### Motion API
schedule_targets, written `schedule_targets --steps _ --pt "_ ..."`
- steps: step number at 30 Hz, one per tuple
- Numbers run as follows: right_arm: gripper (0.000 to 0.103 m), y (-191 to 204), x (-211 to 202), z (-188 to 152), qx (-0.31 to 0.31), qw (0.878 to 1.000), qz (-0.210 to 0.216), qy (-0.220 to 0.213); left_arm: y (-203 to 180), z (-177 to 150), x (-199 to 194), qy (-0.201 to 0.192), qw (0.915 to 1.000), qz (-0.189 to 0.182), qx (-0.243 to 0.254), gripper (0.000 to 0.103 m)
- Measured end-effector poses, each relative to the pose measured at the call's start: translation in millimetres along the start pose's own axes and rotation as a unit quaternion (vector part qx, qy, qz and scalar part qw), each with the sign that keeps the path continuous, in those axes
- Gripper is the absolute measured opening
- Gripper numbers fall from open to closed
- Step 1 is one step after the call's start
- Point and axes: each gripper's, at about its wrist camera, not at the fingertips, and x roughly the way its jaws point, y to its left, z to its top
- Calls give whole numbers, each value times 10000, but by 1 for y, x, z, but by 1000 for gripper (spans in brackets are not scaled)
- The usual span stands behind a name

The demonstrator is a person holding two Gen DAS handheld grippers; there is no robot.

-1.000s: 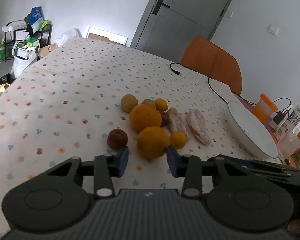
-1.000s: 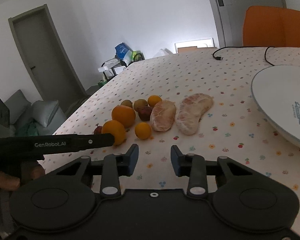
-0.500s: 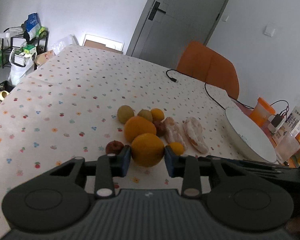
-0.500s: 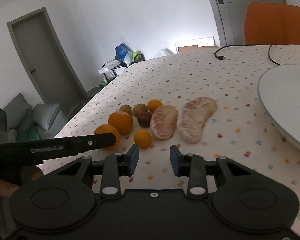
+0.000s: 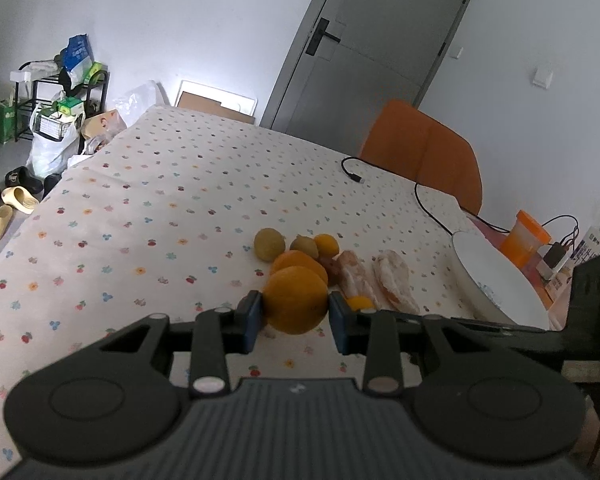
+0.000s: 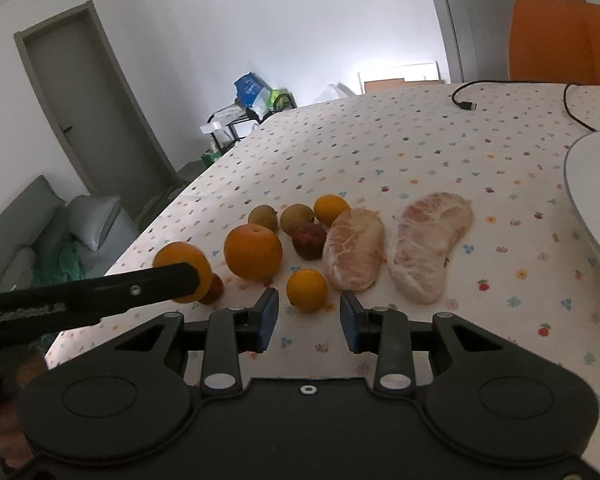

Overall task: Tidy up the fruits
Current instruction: 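Close the right tool on the small mandarin while the left tool lifts the large orange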

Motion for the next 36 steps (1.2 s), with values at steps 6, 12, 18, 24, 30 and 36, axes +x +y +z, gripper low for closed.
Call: schedule_targets --steps 6,12,18,24,30,36 --pt "15 -1 -2 -1 101 9999 97 -31 -2 0 -7 -50 9999 -102 38 34" --pt "1 -4 -22 -7 165 9996 149 -181 -10 -1 -10 -49 9998 -123 137 34" --pt "18 2 -23 -9 33 9999 15 -123 -8 -3 -17 -134 9999 -40 101 34" --pt "30 11 -12 -5 -136 9999 -47 -81 5 -2 -23 -186 9997 143 35 34" --pt "30 13 1 -5 -131 9999 -101 -27 20 0 -22 -174 9995 271 -65 34" --pt "21 13 -8 -7 -194 9997 -11 -116 15 0 -20 -185 9995 248 -29 34"
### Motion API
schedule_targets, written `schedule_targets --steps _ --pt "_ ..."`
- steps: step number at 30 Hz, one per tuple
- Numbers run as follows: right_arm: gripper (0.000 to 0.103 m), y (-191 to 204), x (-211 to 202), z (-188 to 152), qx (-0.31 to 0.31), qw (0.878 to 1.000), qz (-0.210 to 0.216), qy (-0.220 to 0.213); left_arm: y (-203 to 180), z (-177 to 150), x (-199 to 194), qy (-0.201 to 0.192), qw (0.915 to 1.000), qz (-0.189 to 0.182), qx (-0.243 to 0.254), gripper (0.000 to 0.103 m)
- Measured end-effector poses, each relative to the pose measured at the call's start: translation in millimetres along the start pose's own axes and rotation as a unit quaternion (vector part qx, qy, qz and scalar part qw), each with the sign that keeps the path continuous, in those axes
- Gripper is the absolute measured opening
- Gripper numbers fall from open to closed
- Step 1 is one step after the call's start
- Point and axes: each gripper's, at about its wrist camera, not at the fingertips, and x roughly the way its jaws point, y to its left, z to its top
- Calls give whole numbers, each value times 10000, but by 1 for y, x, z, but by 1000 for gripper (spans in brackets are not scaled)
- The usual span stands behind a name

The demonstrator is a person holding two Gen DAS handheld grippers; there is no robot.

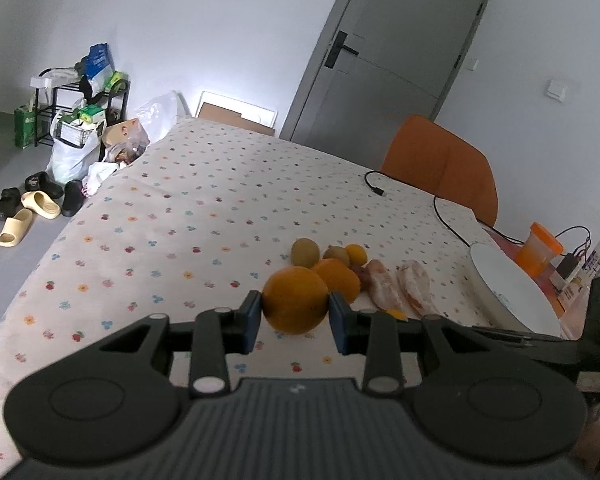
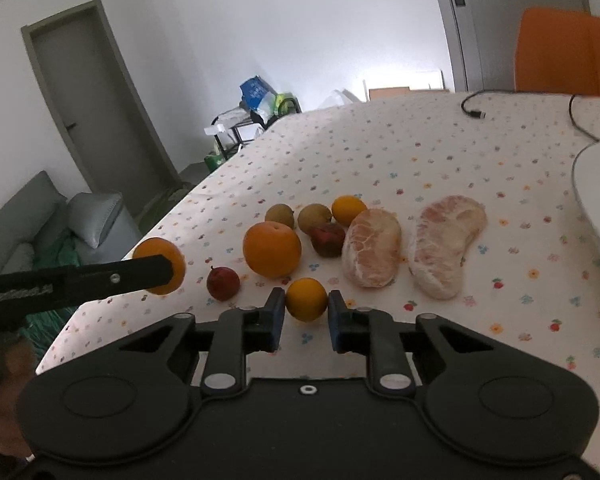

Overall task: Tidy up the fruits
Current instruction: 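Close the right tool on the small mandarin while the left tool lifts the large orange, then carry both fruits over the white plate and open both tools to release them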

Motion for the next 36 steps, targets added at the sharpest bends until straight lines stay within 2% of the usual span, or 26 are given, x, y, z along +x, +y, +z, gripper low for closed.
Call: schedule_targets --steps 6,17,36 --pt "21 -9 -21 -2 42 9999 -77 -135 -20 -3 5 49 9998 -145 129 34" --pt "21 -49 -73 -8 318 9969 -521 -487 -72 -5 26 161 9972 -552 485 34" --pt "21 -122 -130 -23 897 9831 -1195 -1061 -161 -9 58 343 9855 -1084 1258 34"
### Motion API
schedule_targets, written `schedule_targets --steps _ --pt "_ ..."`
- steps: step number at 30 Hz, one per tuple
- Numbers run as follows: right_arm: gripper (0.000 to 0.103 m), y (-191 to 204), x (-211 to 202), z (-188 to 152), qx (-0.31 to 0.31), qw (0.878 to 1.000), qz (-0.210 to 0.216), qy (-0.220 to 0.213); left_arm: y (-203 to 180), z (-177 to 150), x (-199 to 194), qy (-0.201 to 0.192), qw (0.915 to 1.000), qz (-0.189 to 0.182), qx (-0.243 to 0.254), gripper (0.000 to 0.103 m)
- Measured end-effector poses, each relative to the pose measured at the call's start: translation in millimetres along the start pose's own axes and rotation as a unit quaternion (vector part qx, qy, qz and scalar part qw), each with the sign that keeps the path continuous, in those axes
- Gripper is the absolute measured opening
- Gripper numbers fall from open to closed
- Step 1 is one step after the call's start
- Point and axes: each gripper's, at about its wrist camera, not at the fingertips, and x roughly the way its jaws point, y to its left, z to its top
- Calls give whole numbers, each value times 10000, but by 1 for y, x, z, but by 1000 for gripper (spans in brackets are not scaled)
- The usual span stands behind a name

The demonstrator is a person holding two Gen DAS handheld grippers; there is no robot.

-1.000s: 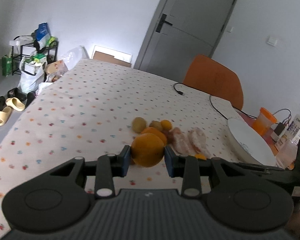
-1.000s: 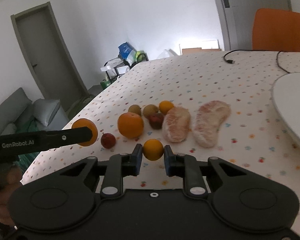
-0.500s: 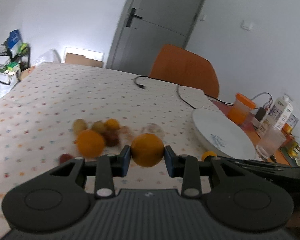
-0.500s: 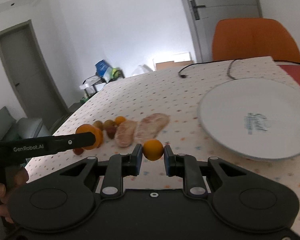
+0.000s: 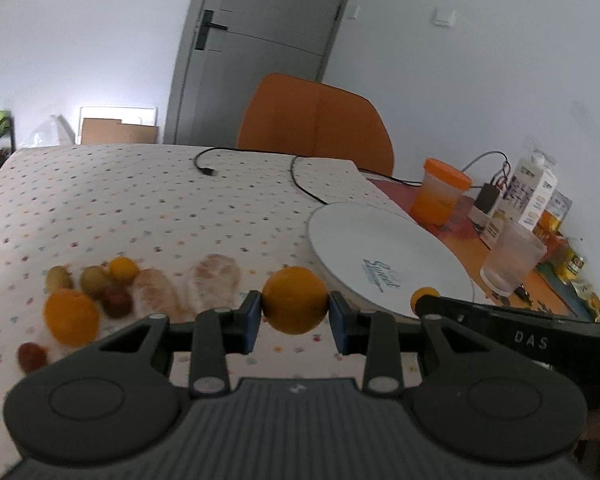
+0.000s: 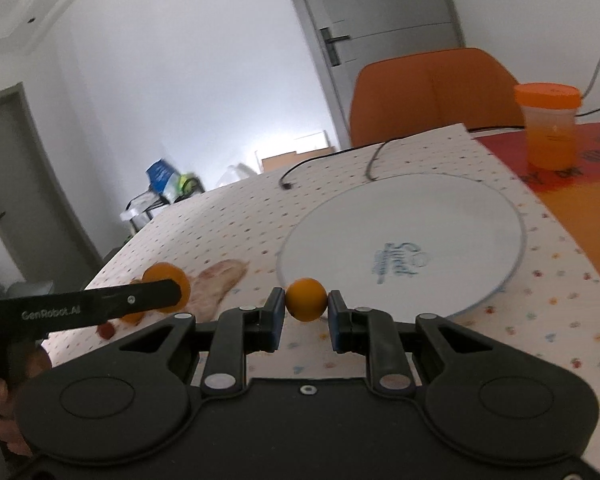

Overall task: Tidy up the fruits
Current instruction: 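Carry both fruits over the white plate and open both tools to release them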

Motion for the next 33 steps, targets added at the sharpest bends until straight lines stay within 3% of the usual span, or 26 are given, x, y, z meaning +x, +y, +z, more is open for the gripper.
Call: schedule_targets --steps 17,33 --pt "23 -55 -15 -3 371 9978 -439 -339 -47 8 44 255 9980 -289 496 34" --pt "28 -62 -26 -11 478 9965 -495 -468 -66 21 64 184 9974 -286 632 35"
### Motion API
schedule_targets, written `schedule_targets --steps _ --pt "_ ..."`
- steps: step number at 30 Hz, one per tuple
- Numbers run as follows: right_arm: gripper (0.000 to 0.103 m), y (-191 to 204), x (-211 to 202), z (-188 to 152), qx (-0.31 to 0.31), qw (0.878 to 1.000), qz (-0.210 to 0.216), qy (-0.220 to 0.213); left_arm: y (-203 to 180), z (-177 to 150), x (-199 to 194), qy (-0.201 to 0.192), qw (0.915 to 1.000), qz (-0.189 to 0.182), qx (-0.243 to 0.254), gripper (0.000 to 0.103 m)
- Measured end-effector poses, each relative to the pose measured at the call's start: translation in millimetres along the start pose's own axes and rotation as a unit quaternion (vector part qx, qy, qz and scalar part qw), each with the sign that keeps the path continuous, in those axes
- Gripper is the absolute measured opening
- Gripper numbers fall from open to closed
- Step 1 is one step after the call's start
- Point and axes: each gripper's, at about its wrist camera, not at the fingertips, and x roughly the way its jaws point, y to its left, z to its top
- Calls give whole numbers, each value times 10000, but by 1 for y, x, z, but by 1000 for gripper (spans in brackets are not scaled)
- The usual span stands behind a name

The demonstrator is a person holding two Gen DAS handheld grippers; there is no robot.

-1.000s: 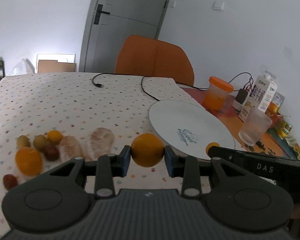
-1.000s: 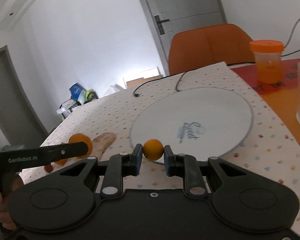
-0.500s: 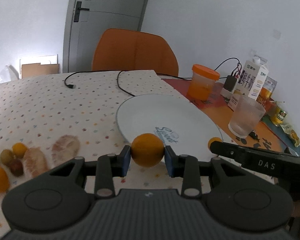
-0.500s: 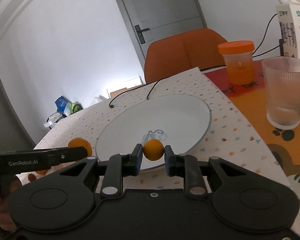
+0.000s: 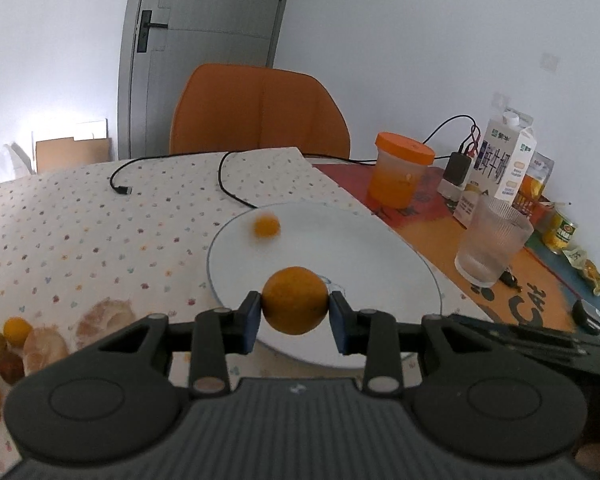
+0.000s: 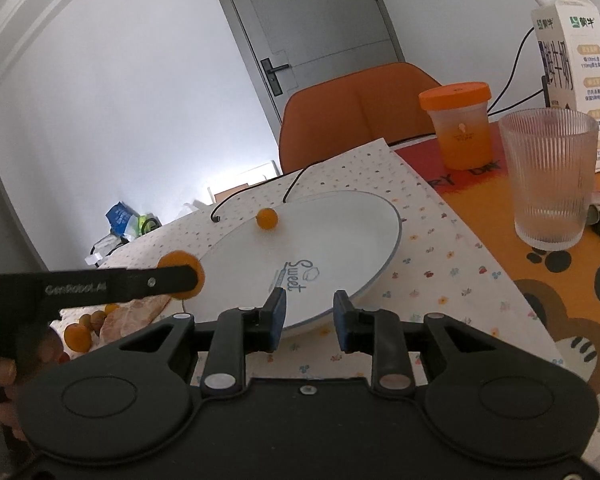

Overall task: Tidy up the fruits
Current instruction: 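Carry both fruits over the white plate and open both tools to release them, then withdraw both open tools from the plate back toward the fruit pile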

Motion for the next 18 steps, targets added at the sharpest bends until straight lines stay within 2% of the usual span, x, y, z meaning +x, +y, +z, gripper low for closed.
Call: schedule_targets --steps 4,9,14,18 --pt "33 1 -2 1 -14 10000 9 -31 2 2 -1 -147 9998 78 -55 41" --pt "34 3 0 1 -22 10000 25 2 14 0 -6 -115 9996 185 -200 43" --pt "40 10 0 1 -79 10000 58 -18 27 -5 -20 -173 9987 324 -342 47" --pt "43 18 1 2 -142 9999 90 -11 36 -6 -32 -200 9978 510 -383 57"
